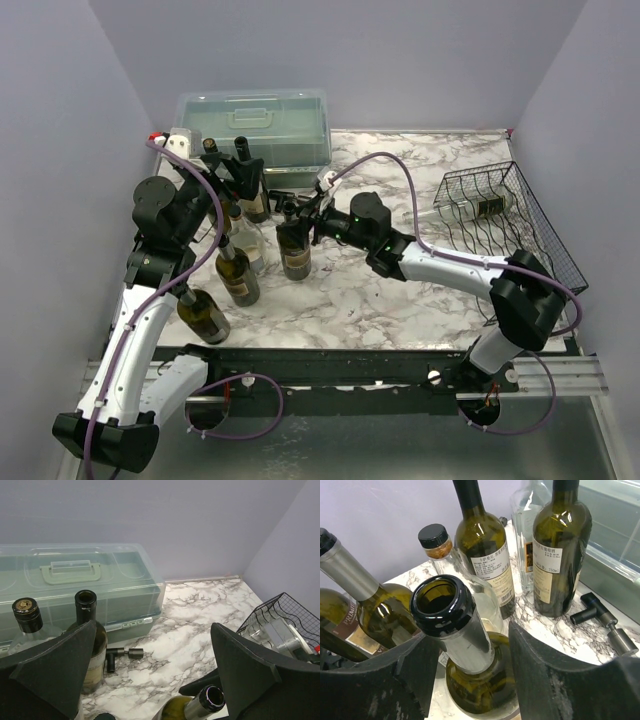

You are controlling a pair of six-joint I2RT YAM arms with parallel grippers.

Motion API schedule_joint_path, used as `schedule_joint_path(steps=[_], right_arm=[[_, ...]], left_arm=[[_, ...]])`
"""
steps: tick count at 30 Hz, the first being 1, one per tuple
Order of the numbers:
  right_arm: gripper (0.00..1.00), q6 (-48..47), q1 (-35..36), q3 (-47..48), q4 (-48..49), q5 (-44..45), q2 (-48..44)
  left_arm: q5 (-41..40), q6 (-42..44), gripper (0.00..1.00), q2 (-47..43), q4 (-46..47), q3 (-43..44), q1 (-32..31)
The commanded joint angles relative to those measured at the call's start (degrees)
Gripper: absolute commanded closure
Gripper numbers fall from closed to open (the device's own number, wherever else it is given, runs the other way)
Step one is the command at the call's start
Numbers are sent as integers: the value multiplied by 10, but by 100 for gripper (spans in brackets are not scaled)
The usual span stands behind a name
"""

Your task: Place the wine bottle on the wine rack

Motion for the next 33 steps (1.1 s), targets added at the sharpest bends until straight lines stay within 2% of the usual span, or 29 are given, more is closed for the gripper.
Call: schedule_joint_path(steps=[1,4,10,14,19,22,26,33], right_arm=[[44,4,8,22,41,-21,18],[50,4,8,20,48,-14,26],[53,3,9,23,58,-9,37],[59,4,9,30,54,-6,45],[84,5,9,41,31,15,43],[93,-3,9,51,6,26,38],[99,-19,9,67,-33,57,25],[99,-117,8,120,-175,120,11]], left_arm=[[-13,3,1,-2,12,-8,-5],[-14,3,1,-3,12,-8,-7],[-7,4,1,-3,15,-9,-8],[-11,4,1,-8,18,-12,-8],[-26,5,1,-15,21,-16,-8],[-27,5,1,-16,21,-17,-8],[-29,4,1,-17,20,-17,-8],[-35,4,1,-20,21,-18,-9]])
